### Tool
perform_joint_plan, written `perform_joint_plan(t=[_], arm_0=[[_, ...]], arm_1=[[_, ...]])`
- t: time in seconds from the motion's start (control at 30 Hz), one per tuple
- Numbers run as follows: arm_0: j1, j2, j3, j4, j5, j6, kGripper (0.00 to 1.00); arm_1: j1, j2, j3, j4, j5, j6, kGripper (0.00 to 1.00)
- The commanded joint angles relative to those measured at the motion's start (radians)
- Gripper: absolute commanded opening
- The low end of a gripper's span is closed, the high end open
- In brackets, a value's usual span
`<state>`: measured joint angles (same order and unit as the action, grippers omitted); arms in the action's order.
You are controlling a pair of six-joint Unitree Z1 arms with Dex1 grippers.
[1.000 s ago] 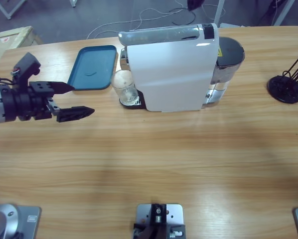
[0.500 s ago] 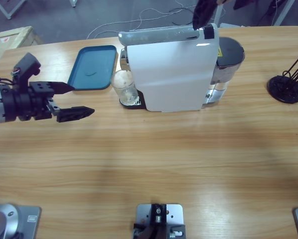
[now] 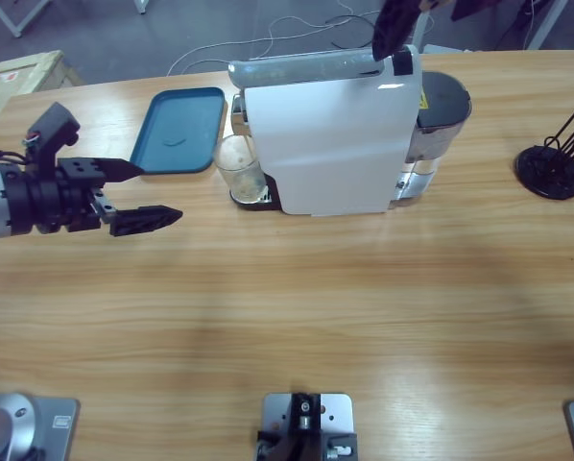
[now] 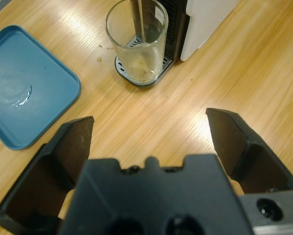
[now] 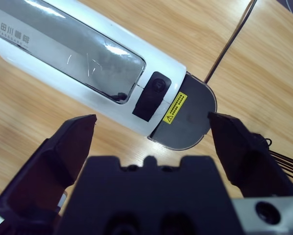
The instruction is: Pour coffee
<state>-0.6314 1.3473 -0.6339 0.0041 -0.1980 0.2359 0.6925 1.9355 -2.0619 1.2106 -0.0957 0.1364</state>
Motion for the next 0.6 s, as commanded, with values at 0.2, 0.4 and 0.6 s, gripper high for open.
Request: perform_joint_plan(t=[0.2,0.4,0.6], arm_0=[[-0.008,-0.001,0.026,0.000,0.006,-0.001,0.987],[-0.008,-0.028,0.028,0.004,0.008,0.000,0.987],[-0.008,-0.083,0.047,0.063,0.013,0.002,0.987]], arm_1=[[0.010,-0.065,0.005,0.011,-0.020,-0.006,1.000],[0.056,-0.239,0.226,-0.084,-0.033,-0.001,1.000],[0.114,-0.510,0.736,-0.312,-0.019,0.007,1.000]])
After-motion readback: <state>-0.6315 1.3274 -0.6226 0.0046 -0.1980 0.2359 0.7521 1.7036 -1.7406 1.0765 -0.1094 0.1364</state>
